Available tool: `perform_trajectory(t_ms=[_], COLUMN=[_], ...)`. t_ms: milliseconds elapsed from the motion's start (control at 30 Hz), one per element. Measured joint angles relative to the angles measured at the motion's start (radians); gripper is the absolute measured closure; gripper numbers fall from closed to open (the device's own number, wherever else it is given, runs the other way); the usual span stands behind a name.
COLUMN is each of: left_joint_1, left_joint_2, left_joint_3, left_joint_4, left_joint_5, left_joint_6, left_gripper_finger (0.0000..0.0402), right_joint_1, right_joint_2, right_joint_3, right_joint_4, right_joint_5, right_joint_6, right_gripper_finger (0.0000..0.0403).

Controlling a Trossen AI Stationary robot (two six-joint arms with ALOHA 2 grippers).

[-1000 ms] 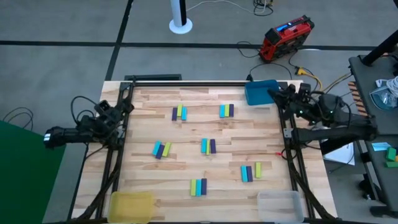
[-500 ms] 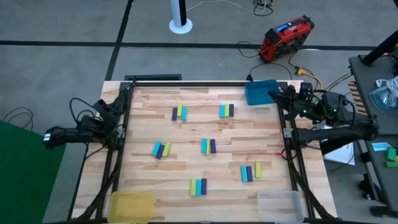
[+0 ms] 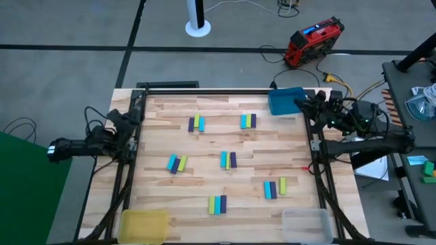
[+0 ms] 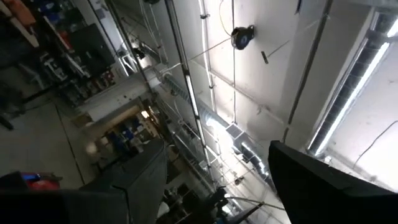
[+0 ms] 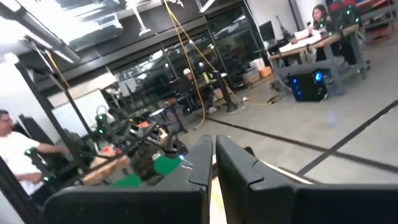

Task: Sort blocks
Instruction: Put the violet block into the blue bin

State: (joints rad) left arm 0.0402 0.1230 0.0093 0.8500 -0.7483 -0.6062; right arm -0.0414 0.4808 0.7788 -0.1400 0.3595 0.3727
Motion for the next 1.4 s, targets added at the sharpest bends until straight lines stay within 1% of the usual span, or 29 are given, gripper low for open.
perform_trajectory(t_ms=[100, 167, 267, 333, 533, 733, 833, 900, 1033, 1067, 1200, 1400], left_joint_1=[0.000, 0.000, 0.000, 0.000, 0.000, 0.000, 0.000, 0.000, 0.000, 0.000, 0.000, 0.000], left_joint_2=[0.000, 0.003, 0.024, 0.047, 0.077, 0.074, 0.075, 0.078, 0.083, 0.084, 0.093, 0.104], left_joint_3=[0.000, 0.000, 0.000, 0.000, 0.000, 0.000, 0.000, 0.000, 0.000, 0.000, 0.000, 0.000], left_joint_4=[0.004, 0.001, 0.002, 0.002, -0.002, 0.001, -0.002, -0.003, -0.007, -0.012, -0.013, -0.015], left_joint_5=[0.000, -0.001, -0.016, -0.039, -0.036, -0.019, 0.015, 0.036, 0.043, 0.043, 0.043, 0.045], left_joint_6=[-0.234, -0.356, -0.480, -0.517, -0.471, -0.352, -0.345, -0.345, -0.345, -0.345, -0.345, -0.345], left_gripper_finger=[0.0148, 0.0148, 0.0148, 0.0148, 0.0148, 0.0148, 0.0148, 0.0148, 0.0148, 0.0148, 0.0148, 0.0148], right_joint_1=[0.000, 0.000, 0.000, 0.000, 0.000, 0.000, 0.000, 0.000, 0.000, 0.000, -0.004, -0.009], right_joint_2=[0.000, 0.000, 0.000, 0.000, 0.027, 0.076, 0.120, 0.153, 0.228, 0.249, 0.330, 0.420], right_joint_3=[0.000, 0.000, 0.000, 0.000, 0.000, 0.000, 0.001, 0.002, 0.002, 0.002, 0.000, 0.002], right_joint_4=[-0.013, -0.035, -0.081, -0.118, -0.138, -0.133, -0.117, -0.118, -0.103, -0.077, 0.054, 0.238], right_joint_5=[0.000, 0.000, 0.000, 0.000, 0.004, 0.000, -0.006, -0.052, -0.203, -0.212, -0.194, -0.076], right_joint_6=[-0.029, -0.025, 0.022, 0.036, 0.021, 0.021, 0.021, 0.021, 0.037, 0.050, 0.088, 0.054], right_gripper_finger=[0.0390, 0.0390, 0.0390, 0.0390, 0.0390, 0.0390, 0.0390, 0.0390, 0.0390, 0.0390, 0.0390, 0.0390])
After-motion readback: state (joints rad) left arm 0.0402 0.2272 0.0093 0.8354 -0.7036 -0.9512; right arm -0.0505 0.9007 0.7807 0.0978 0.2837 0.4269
